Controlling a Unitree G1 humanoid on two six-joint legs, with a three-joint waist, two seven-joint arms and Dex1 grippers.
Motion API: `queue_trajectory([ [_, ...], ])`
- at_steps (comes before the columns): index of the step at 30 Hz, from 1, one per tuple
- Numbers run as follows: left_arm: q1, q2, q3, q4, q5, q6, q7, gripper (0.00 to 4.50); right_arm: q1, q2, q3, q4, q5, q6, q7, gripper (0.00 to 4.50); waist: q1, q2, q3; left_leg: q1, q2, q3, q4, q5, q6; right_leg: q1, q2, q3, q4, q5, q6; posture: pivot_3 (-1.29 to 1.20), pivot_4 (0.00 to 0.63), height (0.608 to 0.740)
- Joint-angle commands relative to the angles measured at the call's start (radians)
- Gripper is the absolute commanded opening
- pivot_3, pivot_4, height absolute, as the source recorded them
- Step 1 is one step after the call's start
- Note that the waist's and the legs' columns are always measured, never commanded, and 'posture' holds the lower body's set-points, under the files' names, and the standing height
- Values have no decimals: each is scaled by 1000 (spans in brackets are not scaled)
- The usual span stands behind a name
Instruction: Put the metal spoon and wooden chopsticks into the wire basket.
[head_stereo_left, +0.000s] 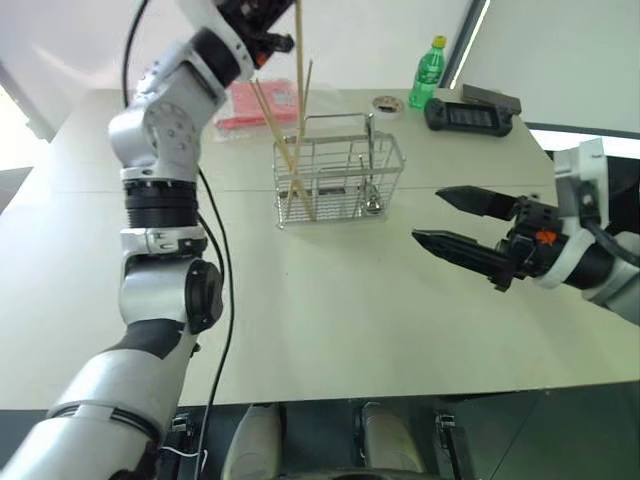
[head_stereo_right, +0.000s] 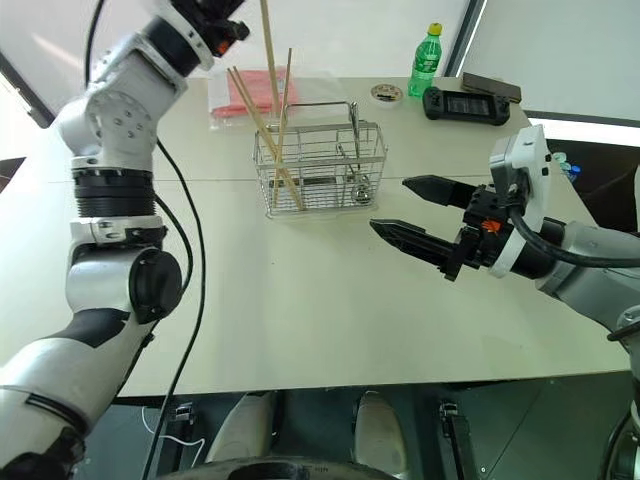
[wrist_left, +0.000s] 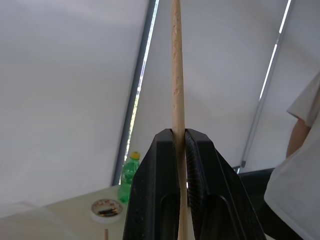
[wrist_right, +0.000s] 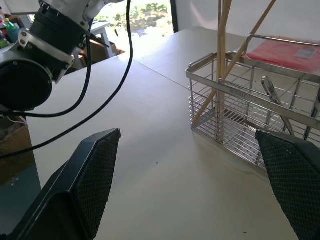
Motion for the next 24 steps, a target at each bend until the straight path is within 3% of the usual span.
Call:
queue_trajectory([
  [1, 16, -3, -22, 2, 21, -56, -3, 23, 20, -2, -63, -29, 21, -14, -17, 4500, 2, 0, 0, 0, 0, 0, 0, 0, 0, 0, 0, 0, 0, 0, 0, 0, 150, 721],
  [9, 71, -5, -53, -3, 49, -104, -13, 23, 45, -3, -90, -29, 37, -19, -37, 4500, 6, 0, 0, 0, 0, 0, 1, 0, 0, 1, 0, 0, -1, 0, 0, 0, 150, 721],
  [12, 104, -20, -63, -22, 46, -114, -11, 1147, 30, -6, -84, -14, 39, -20, -40, 4500, 7, 0, 0, 0, 0, 0, 1, 0, 0, 1, 0, 0, -1, 0, 0, 0, 150, 721],
  [14, 118, -26, -65, -39, 38, -110, -9, 2177, 22, -7, -82, -6, 40, -19, -41, 4500, 7, 0, 0, 0, 0, 0, 1, 0, 0, 1, 0, 0, -1, 0, 0, 0, 150, 721],
  [18, 147, -11, -51, -105, 18, -68, 19, 3459, 4, -10, -75, 15, 37, -16, -36, 4500, 4, 0, 0, -1, 0, 0, 1, 0, 0, 0, 0, 0, -1, 0, 0, 0, 150, 721],
  [24, 142, 89, -45, -161, 27, 21, 34, 3459, -13, -5, -54, 22, 23, -14, -29, 4500, 3, 0, 0, 0, 0, 0, 1, 0, 0, 0, 0, 0, 0, 0, 0, 0, 150, 721],
])
